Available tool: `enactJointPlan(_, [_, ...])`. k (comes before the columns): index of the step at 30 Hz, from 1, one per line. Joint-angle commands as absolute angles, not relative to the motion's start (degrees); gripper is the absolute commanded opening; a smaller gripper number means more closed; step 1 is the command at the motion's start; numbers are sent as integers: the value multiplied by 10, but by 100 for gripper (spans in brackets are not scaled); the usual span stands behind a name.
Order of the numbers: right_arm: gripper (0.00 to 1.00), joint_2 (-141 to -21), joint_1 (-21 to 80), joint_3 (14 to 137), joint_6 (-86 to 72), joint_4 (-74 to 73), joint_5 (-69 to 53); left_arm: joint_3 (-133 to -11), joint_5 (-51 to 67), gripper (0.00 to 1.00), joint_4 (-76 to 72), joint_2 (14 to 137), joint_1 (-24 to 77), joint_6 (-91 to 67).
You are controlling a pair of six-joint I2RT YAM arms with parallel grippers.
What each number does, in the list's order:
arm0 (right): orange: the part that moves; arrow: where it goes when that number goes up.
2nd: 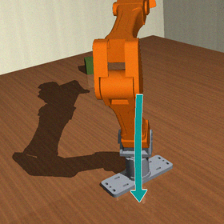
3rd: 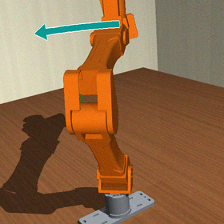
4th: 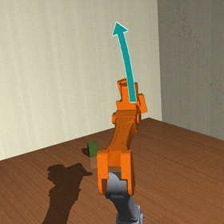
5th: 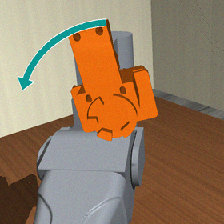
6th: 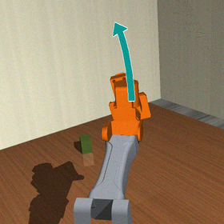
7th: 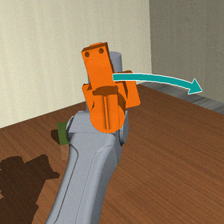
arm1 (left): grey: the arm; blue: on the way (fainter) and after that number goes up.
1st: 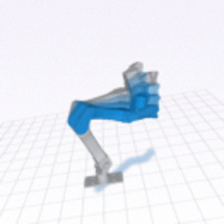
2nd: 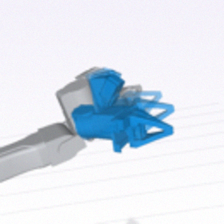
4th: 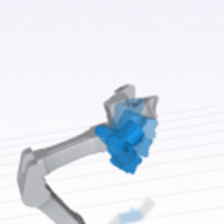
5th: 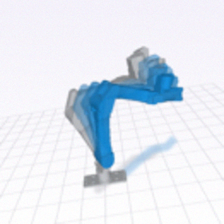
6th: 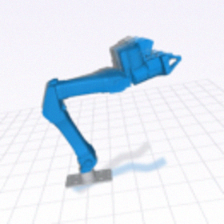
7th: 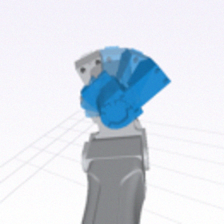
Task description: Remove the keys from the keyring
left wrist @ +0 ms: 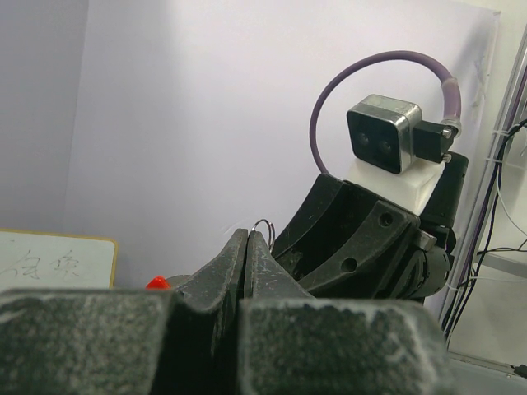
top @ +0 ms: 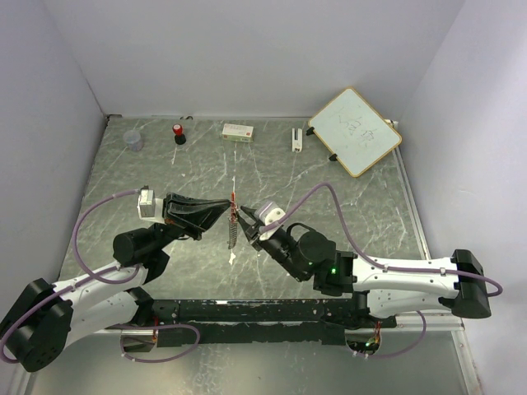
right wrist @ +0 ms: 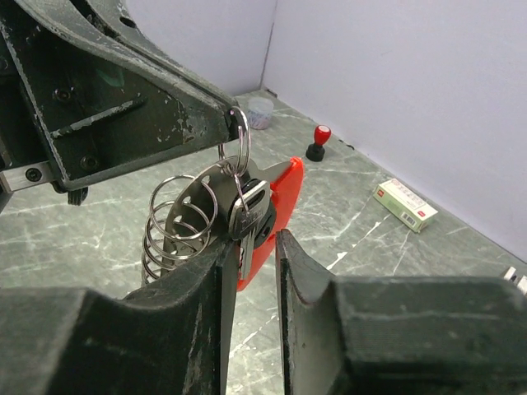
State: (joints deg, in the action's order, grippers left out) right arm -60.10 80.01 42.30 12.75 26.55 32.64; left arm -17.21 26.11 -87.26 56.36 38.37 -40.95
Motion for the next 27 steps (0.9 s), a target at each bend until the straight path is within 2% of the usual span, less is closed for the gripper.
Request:
enactJointPlan(1, [26,-593,803,433,139,293,332,-176,255,7,-1037,560,388,-415])
enactJointPlan(22, [31,-590,806,444,165,312,332,-176,252,7,-1037,560,388,-416])
enactJointPlan(25, [26,-596,806,446,170,316,329,-177,252,7,-1037,560,388,-416])
enactJointPlan(27, [16,-598,806,446,171,316,325,-176,252,7,-1037,560,387,-415])
